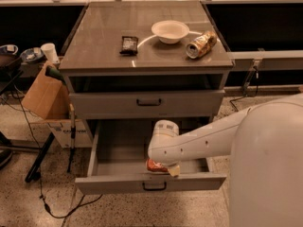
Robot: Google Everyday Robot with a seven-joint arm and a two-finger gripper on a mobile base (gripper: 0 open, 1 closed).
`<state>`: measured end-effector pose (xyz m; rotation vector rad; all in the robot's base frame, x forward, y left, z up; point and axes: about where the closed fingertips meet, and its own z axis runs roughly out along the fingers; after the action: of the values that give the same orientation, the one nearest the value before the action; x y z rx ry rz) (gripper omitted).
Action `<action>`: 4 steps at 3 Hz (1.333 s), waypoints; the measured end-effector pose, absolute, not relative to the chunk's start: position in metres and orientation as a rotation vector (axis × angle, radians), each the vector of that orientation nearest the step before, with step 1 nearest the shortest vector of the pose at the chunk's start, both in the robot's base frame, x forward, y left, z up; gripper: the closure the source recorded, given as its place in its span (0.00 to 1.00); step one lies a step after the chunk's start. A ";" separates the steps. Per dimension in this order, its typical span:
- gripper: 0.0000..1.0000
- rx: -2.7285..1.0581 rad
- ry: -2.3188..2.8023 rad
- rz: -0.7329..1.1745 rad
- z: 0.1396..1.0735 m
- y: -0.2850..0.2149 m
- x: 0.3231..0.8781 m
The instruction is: Place coke can into middle drawer
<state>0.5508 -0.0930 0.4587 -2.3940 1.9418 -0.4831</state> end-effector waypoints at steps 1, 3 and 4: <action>0.58 -2.378 1.958 -0.483 0.459 -0.096 0.550; 0.11 -2.319 2.016 -0.481 0.447 -0.113 0.542; 0.00 -2.283 2.048 -0.478 0.437 -0.125 0.537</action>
Offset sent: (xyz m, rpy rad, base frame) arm -0.0576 -0.1582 -0.1379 0.1286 -0.1067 -0.5507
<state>0.5374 -0.1251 0.4365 -2.2834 2.0478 -0.4783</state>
